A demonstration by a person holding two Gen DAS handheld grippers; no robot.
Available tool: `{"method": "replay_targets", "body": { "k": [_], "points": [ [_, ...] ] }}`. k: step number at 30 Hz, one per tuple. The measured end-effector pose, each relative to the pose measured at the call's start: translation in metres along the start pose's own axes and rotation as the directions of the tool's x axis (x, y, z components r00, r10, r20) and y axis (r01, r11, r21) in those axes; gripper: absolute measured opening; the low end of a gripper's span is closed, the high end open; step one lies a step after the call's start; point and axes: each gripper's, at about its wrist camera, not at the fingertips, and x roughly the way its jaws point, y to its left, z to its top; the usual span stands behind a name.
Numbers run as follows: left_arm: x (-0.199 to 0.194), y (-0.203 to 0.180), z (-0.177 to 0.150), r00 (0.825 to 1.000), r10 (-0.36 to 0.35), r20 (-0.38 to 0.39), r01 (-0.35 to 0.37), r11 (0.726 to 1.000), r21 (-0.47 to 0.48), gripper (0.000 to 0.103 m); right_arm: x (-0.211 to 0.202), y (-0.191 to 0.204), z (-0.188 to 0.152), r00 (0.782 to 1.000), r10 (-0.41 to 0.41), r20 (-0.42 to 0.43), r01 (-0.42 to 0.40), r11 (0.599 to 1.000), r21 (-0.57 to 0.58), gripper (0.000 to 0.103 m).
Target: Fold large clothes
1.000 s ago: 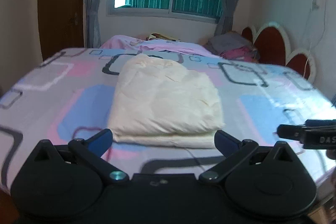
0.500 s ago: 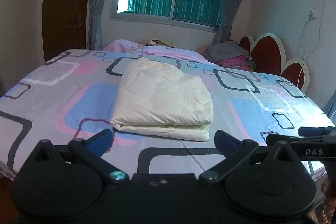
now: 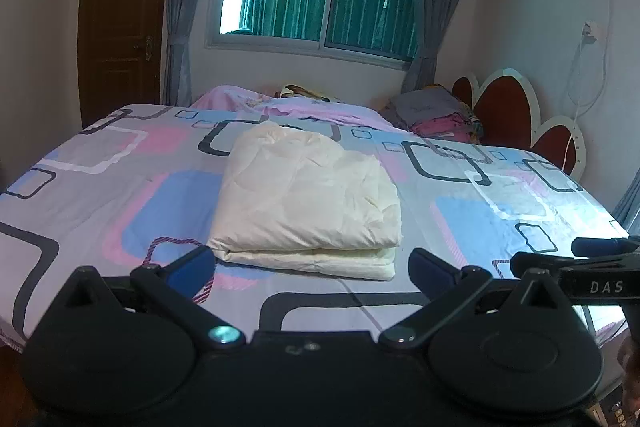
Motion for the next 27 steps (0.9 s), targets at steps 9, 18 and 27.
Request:
{"method": "replay_targets", "body": {
  "k": [9,18,27],
  "points": [
    [-0.0006,-0.0005,0.0003,1.0,-0.001,0.002,0.001,1.0,-0.001,0.103,-0.0007,-0.0051,0.0019,1.0,0.012,-0.004,-0.012,1.0,0.014,0.103],
    [0.0014,-0.0002,0.0016,1.0,-0.001,0.007,0.001,1.0,-0.001,0.103,-0.0026,-0.0055,0.0014,1.0,0.013,0.0,-0.013,1.0,0.003,0.103],
    [0.0007,-0.0011,0.0004,1.0,0.002,0.009,-0.002,1.0,-0.004,0.103,-0.0026,-0.0062,0.0005,1.0,0.014,-0.002,-0.014,1.0,0.005,0.103]
  ]
}}
